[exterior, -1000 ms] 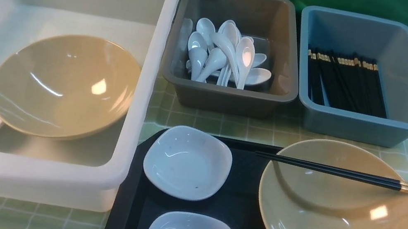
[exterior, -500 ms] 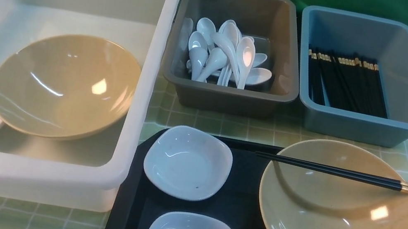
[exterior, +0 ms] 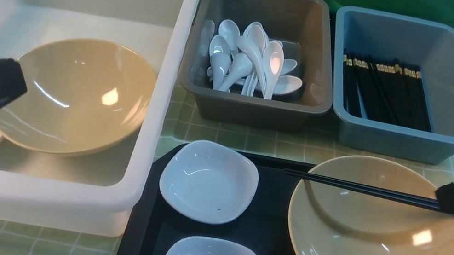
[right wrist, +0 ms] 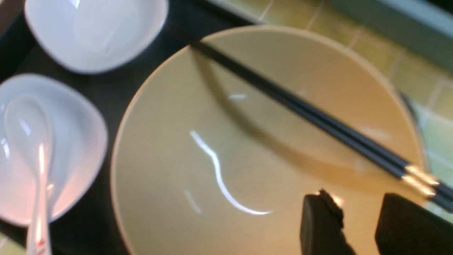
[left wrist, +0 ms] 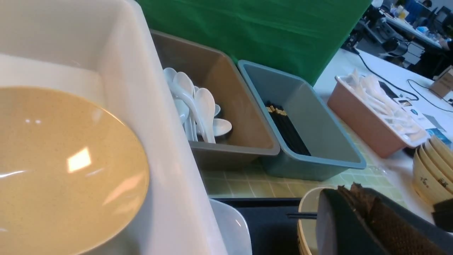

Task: On green table put chopsticks spoon bowls plates into blue grey white boxes.
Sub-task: 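Move the grippers toward the tableware on the black tray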

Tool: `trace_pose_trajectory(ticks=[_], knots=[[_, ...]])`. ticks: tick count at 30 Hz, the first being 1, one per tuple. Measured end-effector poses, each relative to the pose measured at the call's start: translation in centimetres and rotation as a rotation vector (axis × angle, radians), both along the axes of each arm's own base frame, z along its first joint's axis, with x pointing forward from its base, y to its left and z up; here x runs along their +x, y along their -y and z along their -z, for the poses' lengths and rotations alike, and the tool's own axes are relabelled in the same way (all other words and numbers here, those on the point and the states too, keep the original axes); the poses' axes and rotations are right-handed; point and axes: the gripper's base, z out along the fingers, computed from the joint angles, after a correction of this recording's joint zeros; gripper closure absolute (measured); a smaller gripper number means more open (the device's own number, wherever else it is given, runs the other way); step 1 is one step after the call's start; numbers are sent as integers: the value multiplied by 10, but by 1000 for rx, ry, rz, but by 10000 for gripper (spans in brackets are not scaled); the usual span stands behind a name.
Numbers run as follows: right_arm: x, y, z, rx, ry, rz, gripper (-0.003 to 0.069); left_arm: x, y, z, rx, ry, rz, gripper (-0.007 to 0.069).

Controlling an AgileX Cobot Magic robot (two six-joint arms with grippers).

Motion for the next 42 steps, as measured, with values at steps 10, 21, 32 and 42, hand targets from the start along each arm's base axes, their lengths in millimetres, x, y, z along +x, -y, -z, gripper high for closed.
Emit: trace_pose_trajectory(ticks=[10, 21, 32, 42], knots=[[11, -30, 17, -45, -17, -171, 356, 2, 13, 23, 113, -236, 143, 625], [56, -53, 19, -276, -58, -397, 129, 39, 46, 27, 330, -169, 460, 625], [95, -65, 44, -484, -48, -790, 73, 52, 58, 32, 365, -225, 573, 625], [112, -67, 85, -487, -168, -819, 202, 52, 58, 32, 368, -224, 573, 624]])
